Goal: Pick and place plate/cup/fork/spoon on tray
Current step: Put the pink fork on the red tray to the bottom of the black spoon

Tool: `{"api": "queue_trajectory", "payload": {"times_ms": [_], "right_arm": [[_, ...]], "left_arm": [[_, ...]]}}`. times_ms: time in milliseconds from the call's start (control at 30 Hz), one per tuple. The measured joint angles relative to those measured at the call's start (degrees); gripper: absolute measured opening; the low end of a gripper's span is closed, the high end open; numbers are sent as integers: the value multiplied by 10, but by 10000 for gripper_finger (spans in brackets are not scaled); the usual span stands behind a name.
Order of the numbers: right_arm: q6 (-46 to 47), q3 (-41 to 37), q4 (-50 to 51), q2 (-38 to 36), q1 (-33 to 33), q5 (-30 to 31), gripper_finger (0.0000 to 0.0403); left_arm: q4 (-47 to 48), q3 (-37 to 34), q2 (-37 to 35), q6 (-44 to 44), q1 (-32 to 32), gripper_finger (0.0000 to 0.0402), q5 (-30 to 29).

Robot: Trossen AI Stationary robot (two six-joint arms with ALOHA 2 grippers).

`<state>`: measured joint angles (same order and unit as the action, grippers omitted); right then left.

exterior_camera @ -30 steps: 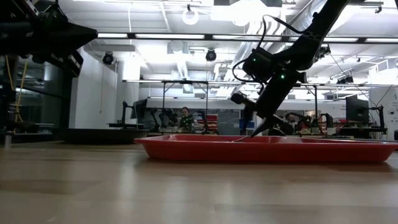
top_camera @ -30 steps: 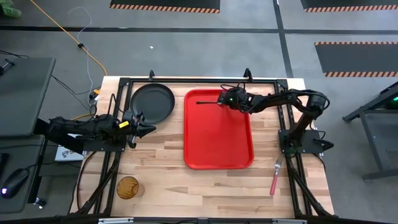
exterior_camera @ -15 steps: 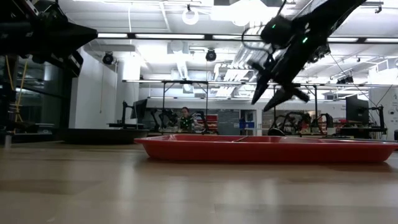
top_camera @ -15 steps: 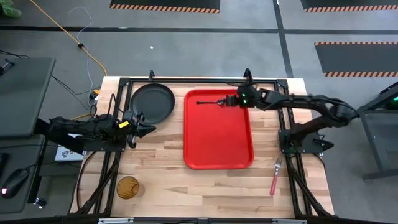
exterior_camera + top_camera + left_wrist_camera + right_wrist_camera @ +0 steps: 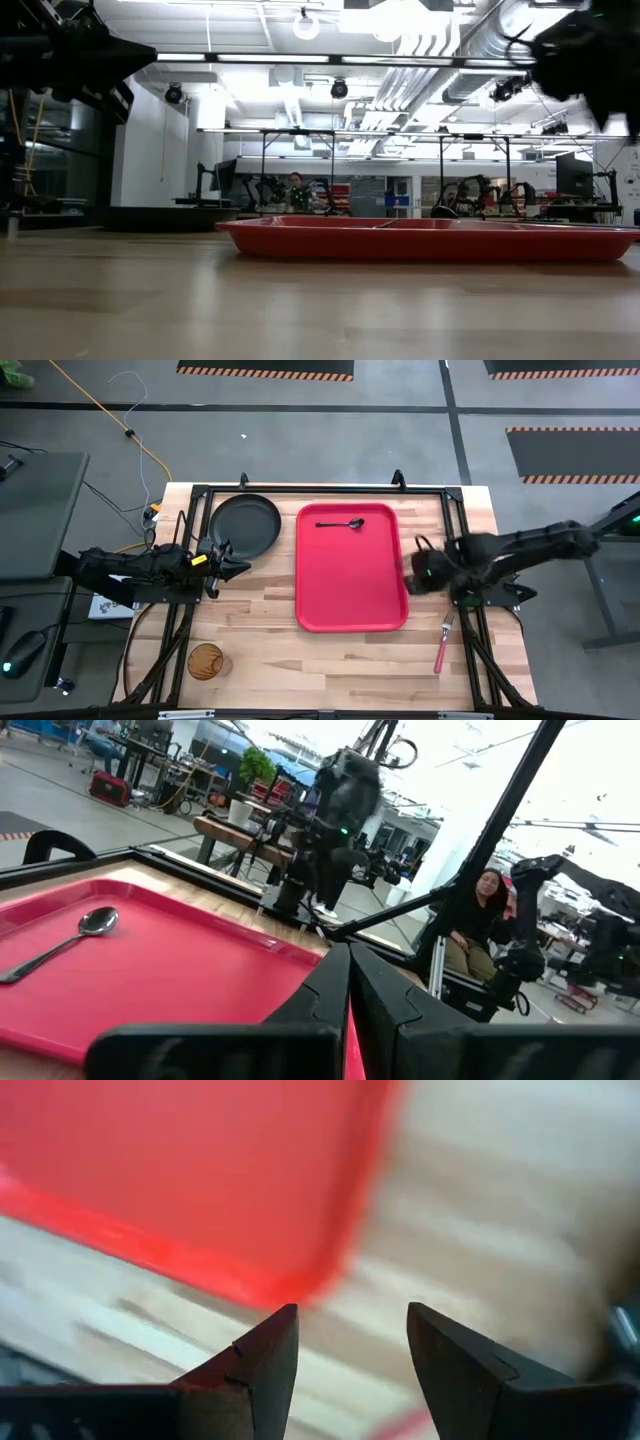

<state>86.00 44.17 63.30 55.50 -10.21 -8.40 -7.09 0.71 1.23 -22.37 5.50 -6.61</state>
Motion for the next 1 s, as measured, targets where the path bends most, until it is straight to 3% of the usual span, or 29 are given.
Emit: {"api": "queue_trajectory", "payload": {"times_ms": [167, 400, 833, 1000], "right_arm": [[181, 0, 54, 31, -133, 21, 179], [302, 0, 55, 130, -237, -20, 179], [308, 0, -74, 313, -301, -133, 179], [311, 0, -119, 357, -313, -143, 179]], "left_arm": [[0, 0, 0, 0, 0, 3, 0], [0, 0, 0, 0, 0, 3, 0], [0, 0, 0, 0, 0, 3, 0], [0, 0, 0, 0, 0, 3, 0]]}}
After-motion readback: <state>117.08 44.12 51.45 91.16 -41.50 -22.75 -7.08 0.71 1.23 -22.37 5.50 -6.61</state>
